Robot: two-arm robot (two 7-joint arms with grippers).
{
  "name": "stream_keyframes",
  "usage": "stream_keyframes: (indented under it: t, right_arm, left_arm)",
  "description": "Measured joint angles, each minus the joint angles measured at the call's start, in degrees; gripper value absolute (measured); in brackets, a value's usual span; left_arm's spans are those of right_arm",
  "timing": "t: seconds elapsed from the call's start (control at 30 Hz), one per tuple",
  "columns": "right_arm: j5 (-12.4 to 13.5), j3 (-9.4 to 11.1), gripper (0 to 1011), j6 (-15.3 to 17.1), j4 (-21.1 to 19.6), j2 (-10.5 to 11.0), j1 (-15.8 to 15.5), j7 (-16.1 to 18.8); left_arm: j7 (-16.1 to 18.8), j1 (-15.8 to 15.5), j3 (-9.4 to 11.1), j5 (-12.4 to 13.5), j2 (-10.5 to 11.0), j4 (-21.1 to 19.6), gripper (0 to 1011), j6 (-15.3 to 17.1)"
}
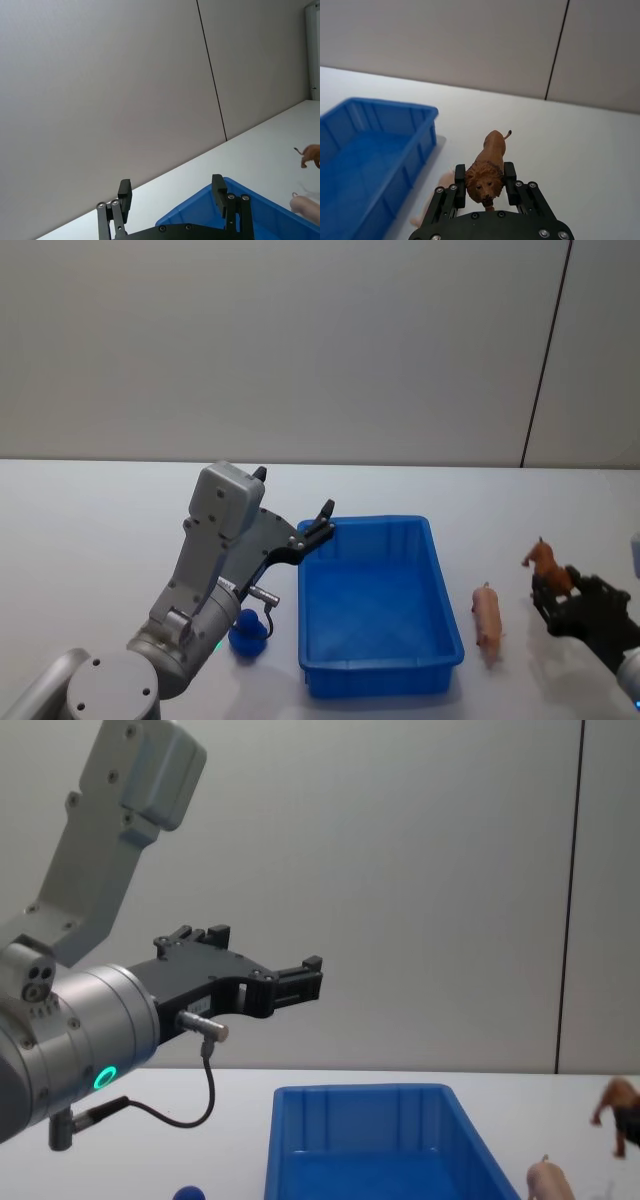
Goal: Pick up the two dolls from the table and place them into the box.
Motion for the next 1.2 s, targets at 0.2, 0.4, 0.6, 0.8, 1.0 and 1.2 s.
stream_keyframes:
  t: [0.2, 0.4, 0.6, 0.8, 1.0, 1.2]
  right_arm:
    - [-0.9, -0.3, 433, -0.2, -2.7, -0.3, 0.9, 2.2]
    - [-2.0, -1.1, 433, 0.8, -4.5, -1.0, 2.3, 5.4]
    - [-3.8, -2.6, 433, 2.7, -5.2, -2.4, 3.9, 9.0]
    - [-6.0, -4.4, 433, 5.5, -4.1, -4.4, 6.1, 12.5]
    - [-8.2, -6.0, 490, 7.6, -1.5, -6.4, 8.4, 14.9]
    - [-9.7, -6.9, 636, 8.7, 0.4, -7.6, 9.9, 16.2]
  left_arm:
    - [0.0, 0.0, 0.0, 0.0, 0.0, 0.0, 1002, 0.0]
    - [0.0, 0.0, 0.0, 0.0, 0.0, 0.0, 1002, 0.0]
    - [0.0, 0.0, 0.0, 0.0, 0.0, 0.0, 1002, 0.0]
    - [0.0, 0.0, 0.0, 0.0, 0.0, 0.0, 1002, 0.0]
    - [0.0, 0.0, 0.0, 0.0, 0.0, 0.0, 1002, 0.0]
    - [0.0, 0.0, 0.0, 0.0, 0.0, 0.0, 1002, 0.0]
